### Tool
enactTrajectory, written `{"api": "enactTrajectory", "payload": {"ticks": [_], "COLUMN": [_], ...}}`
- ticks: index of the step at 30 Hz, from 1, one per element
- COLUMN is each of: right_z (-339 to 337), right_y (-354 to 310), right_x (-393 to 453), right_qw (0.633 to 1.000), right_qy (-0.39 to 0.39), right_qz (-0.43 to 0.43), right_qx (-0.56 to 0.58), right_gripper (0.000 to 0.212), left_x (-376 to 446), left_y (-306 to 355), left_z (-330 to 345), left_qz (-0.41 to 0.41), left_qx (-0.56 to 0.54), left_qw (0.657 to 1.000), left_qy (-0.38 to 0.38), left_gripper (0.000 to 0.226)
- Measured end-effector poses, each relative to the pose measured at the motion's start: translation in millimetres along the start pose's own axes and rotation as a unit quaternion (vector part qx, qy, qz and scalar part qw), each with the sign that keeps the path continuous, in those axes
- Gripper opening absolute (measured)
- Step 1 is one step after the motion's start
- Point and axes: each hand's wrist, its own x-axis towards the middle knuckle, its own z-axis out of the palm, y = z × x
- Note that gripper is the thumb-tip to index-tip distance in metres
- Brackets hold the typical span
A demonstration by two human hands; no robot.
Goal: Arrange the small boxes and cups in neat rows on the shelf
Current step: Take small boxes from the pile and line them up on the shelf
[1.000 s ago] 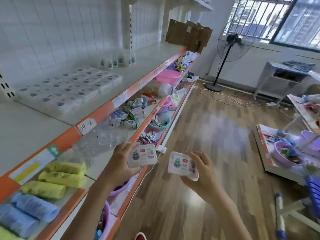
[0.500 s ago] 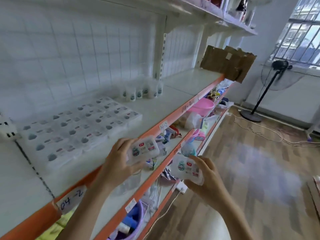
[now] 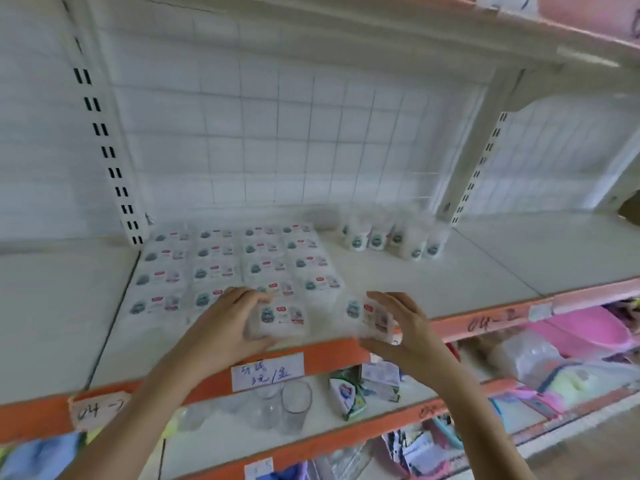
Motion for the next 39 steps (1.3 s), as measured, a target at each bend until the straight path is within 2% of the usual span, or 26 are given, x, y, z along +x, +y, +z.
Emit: {"api": "enactTrajectory", "payload": {"ticks": [3,7,12,16,29,39], "right_z": [1,10,28,35,37,37], "right_y": [16,26,30,35,34,30], "right_x": [19,37,52,52,48,49], "right_qw": [0.998,0.99,0.988,0.987,0.989,0.989], "right_qy": [-0.053,-0.093,-0.1,-0.119,-0.084,-0.101], "right_qz": [-0.042,-0.102,-0.114,-0.086,-0.067,-0.052], "right_qx": [0.003,0.009,0.027,0.063,0.101,0.093], "right_gripper": [0.065,0.05,0.045,0.05,0.037,0.031], "left_x": [-4,-8,-7,-7,-13,-13], "left_y": [4,11,13,13,12,8], "left_z": [6,11,15,19,35,39], "left_qz": [-0.035,-0.078,-0.113,-0.131,-0.109,-0.089], "left_qx": [0.01,-0.01,-0.036,-0.062,-0.083,-0.076], "left_qw": [0.999,0.997,0.993,0.989,0.983,0.984], "left_qy": [-0.004,-0.001,0.016,0.023,0.124,0.133], "left_gripper": [0.06,0.051,0.045,0.053,0.046,0.044]}}
